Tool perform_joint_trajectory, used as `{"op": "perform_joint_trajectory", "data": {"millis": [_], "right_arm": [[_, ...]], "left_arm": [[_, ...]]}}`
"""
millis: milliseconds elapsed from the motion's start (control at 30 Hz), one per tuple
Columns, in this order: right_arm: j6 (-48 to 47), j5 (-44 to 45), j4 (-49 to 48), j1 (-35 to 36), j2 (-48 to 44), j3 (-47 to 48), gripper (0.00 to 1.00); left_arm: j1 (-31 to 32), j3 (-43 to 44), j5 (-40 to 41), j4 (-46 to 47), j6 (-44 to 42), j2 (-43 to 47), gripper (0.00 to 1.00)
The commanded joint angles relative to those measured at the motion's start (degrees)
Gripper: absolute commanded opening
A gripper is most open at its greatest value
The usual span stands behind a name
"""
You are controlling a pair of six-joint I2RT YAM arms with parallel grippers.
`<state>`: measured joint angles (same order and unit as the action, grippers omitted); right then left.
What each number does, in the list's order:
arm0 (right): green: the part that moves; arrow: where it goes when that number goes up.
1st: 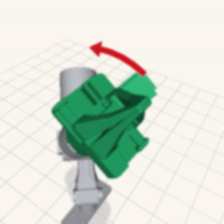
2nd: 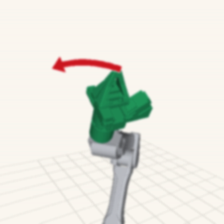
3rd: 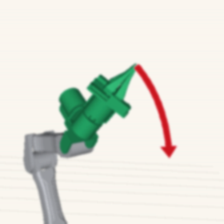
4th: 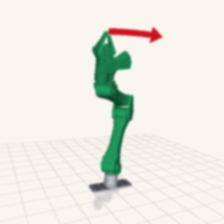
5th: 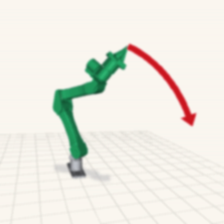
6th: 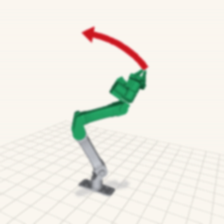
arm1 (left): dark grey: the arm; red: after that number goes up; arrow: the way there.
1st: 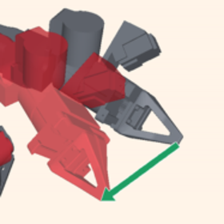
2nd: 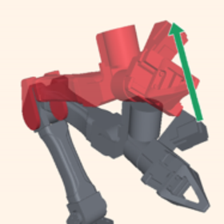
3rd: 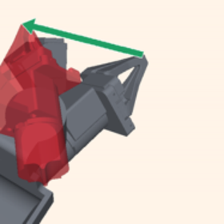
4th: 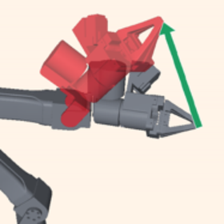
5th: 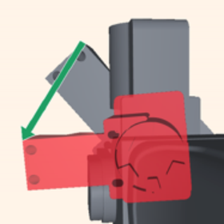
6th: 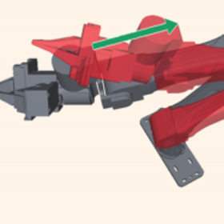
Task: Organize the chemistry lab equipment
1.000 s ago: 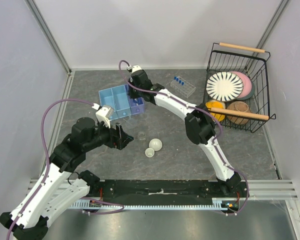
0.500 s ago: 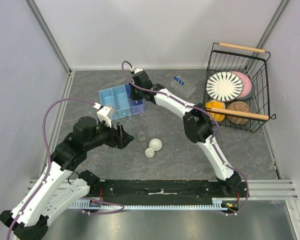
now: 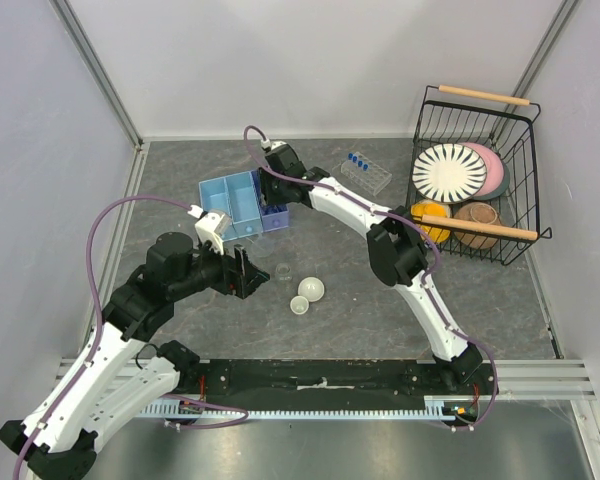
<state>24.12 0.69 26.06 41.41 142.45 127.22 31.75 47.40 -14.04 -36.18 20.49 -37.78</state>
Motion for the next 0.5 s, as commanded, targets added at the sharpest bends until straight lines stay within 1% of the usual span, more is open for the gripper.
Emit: {"op": "perform_joint_trajectory", "data": {"millis": [0,167,233,400,467], "right_arm": [[-1.09,1.95,0.74,0.34,-6.22,-0.13,0.54],[-2.58,4.31,0.66,1.30,-10.69,-2.14,0.55],[-3.81,6.16,0.13,1.83,-14.30,-3.72,0.55],[-6.71,8.10,0.13,3.94,-23.77,-11.10,0.58],[-8.64,8.89,0.83,5.34,-27.55,-15.41,0.58]], "left_arm": [[0.16,-0.64,-1.60,2.52,0.69,-0.28,0.85],[0.16,-0.90,-1.25,2.35,0.69,-0.28,0.85],[0.16,-0.81,-0.81,2.00,0.69,-0.45,0.85],[0.16,-1.08,0.07,2.08,0.60,-1.07,0.85],[0.16,-1.43,0.85,2.17,0.69,-1.68,0.85]]}}
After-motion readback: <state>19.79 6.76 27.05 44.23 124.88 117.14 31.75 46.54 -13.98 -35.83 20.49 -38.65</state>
